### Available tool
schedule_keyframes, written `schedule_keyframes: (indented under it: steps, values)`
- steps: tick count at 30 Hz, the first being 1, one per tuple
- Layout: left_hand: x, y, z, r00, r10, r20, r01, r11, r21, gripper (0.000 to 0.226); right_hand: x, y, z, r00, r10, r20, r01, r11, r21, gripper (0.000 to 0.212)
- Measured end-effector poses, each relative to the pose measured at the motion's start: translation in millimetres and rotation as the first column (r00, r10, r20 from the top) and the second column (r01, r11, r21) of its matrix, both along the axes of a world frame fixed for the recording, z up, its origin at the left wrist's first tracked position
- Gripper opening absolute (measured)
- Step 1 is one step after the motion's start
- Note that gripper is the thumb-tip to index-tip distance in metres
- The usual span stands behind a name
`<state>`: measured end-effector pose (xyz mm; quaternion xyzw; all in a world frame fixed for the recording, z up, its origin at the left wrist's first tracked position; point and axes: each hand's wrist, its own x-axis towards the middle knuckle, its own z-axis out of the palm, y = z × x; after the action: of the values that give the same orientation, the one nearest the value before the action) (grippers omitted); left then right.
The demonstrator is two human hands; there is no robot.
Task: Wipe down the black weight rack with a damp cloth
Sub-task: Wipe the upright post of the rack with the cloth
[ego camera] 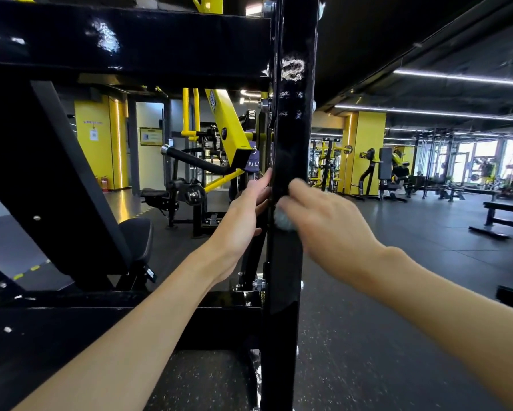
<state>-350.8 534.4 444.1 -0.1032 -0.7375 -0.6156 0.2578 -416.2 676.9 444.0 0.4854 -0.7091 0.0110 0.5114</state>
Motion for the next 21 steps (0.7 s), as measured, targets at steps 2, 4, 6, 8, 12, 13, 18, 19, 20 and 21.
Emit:
schedule_keyframes:
  steps: [2, 4, 6, 8, 12, 13, 18, 19, 20, 21]
  values:
    - [2, 3, 2, 1.000, 0.002, 0.004, -0.002, 1.000, -0.031, 0.030, 4, 1, -6, 0.995, -0.029, 0.099, 0.036, 0.997, -0.067, 0.026]
    - [2, 1, 0, 0.999, 0.006, 0.048, -0.004, 0.999, -0.037, 0.039, 6, 2, -20, 0.983, -0.065, 0.171, 0.050, 0.995, 0.092, 0.033]
    - [4, 0, -2, 0.997, 0.050, 0.064, -0.046, 0.997, -0.059, 0.045, 8, 11, -26, 0.898, 0.004, 0.440, -0.032, 0.998, 0.056, 0.036]
    - [11, 2, -8, 0.988, 0.153, 0.018, -0.150, 0.980, -0.134, 0.041, 12, 23, -25, 0.703, 0.231, 0.673, -0.087, 0.966, -0.242, 0.029]
    - [28, 12, -25, 0.945, 0.321, -0.065, -0.326, 0.940, -0.098, 0.023, 25, 37, -28, 0.221, 0.655, 0.723, 0.039, 0.735, -0.677, 0.016]
    - [32, 16, -28, 0.958, 0.281, -0.053, -0.284, 0.954, -0.090, 0.019, 29, 38, -29, 0.066, 0.739, 0.670, 0.088, 0.665, -0.742, 0.016]
    - [38, 38, -31, 0.996, -0.025, 0.089, 0.021, 0.999, 0.041, 0.025, 40, 33, -30, -0.298, 0.804, 0.514, 0.141, 0.570, -0.810, 0.017]
    - [37, 41, -32, 0.997, -0.033, 0.073, 0.029, 0.998, 0.059, 0.024, 39, 31, -31, -0.249, 0.789, 0.561, 0.121, 0.600, -0.791, 0.014]
    - [36, 42, -32, 0.998, -0.022, 0.057, 0.017, 0.997, 0.079, 0.022, 38, 29, -32, -0.124, 0.759, 0.639, 0.091, 0.650, -0.755, 0.011]
    - [36, 44, -33, 0.999, 0.004, 0.045, -0.008, 0.995, 0.104, 0.020, 37, 30, -33, 0.062, 0.707, 0.705, 0.050, 0.703, -0.709, 0.010]
